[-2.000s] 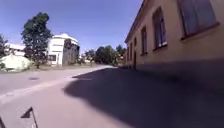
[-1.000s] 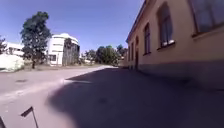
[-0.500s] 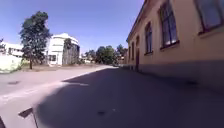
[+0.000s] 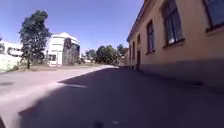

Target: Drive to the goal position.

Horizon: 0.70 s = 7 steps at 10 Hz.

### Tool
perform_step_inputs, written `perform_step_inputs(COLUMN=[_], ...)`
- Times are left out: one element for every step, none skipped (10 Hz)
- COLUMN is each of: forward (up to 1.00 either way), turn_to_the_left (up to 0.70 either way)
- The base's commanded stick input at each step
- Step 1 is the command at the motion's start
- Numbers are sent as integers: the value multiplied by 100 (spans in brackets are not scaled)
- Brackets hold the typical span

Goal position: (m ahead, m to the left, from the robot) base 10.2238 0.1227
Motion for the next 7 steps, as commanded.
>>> perform_step_inputs(forward=[70, 70, 70, 70, 70, 70, 70], turn_to_the_left=[10, 14, 14, 14, 14, 14, 14])
